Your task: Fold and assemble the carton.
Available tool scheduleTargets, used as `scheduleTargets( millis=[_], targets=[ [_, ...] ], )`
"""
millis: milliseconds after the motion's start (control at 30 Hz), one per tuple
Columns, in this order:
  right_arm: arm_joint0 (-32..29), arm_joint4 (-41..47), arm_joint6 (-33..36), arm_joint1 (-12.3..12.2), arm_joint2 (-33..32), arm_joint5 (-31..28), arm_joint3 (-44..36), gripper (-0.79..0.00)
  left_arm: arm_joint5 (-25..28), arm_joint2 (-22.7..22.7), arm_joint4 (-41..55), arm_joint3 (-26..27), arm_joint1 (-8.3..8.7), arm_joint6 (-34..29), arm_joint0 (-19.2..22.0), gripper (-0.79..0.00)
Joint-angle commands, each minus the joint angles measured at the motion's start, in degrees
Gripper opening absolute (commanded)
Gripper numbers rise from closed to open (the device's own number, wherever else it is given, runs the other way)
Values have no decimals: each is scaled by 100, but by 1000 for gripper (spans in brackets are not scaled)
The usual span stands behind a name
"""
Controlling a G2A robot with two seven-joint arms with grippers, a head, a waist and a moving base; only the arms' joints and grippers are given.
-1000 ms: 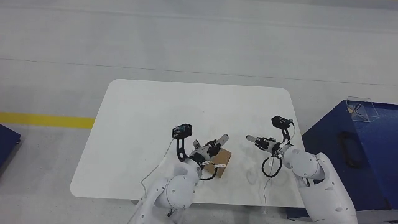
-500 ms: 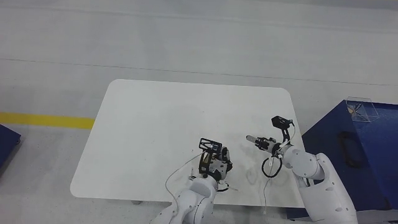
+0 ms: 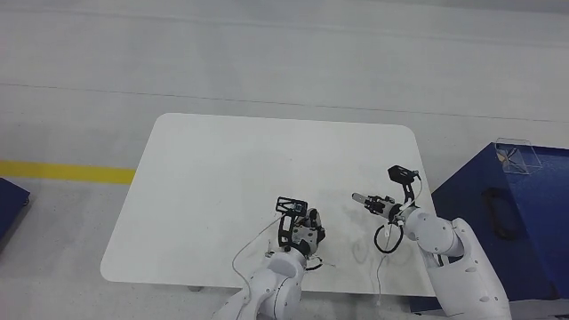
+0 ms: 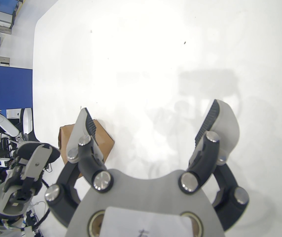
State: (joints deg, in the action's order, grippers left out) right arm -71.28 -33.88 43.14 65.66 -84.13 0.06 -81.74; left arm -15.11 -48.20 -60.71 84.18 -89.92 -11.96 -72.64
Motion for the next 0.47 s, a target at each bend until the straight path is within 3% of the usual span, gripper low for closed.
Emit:
scheduleTargets(
  millis=[0,100,300,433],
  targets=[
    [0,0,0,0,0,0,0,0,-28,0,-124,-126,6,-160,43,-785],
    [0,0,0,0,0,0,0,0,-214,42,-278,-331,-15,-354,141,-785],
    [0,0,0,0,0,0,0,0,-20,10,119,-214,-73,128,96,-785],
    [0,0,0,0,0,0,0,0,-201,72,-206,-540,-80,-210,222,-785]
  ],
)
